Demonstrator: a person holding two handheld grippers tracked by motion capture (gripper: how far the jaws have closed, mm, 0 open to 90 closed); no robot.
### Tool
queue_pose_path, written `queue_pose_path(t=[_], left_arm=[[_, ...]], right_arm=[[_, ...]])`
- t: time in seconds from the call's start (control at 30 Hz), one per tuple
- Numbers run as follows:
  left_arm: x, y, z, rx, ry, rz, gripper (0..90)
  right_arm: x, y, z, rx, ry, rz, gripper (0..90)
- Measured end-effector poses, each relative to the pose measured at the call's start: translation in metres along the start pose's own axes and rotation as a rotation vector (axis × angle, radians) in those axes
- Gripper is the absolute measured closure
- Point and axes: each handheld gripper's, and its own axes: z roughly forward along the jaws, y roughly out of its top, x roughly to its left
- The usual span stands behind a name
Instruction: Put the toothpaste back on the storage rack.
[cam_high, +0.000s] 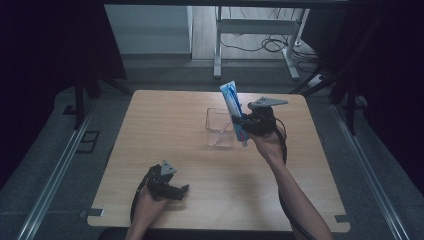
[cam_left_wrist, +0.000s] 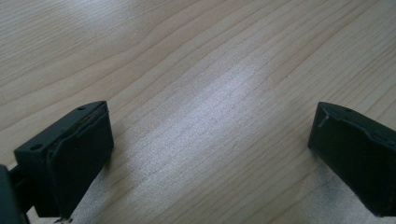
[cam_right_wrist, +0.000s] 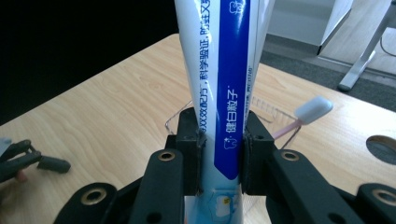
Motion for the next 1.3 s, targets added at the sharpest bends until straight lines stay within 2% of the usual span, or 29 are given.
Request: queue_pose_path(t=[0.5, 1.3], left_arm=[[0.0, 0.0, 0.0, -0.001, 0.0, -0.001, 0.2], [0.0, 0.0, 0.0, 0.003, -0.002, 0.002, 0.1]], right_arm=[[-0.005, 0.016, 0.01, -0.048, -0.013, 0.01, 72.9], [-0.012, 0.027, 0.043, -0.09, -0.038, 0.01, 72.8]])
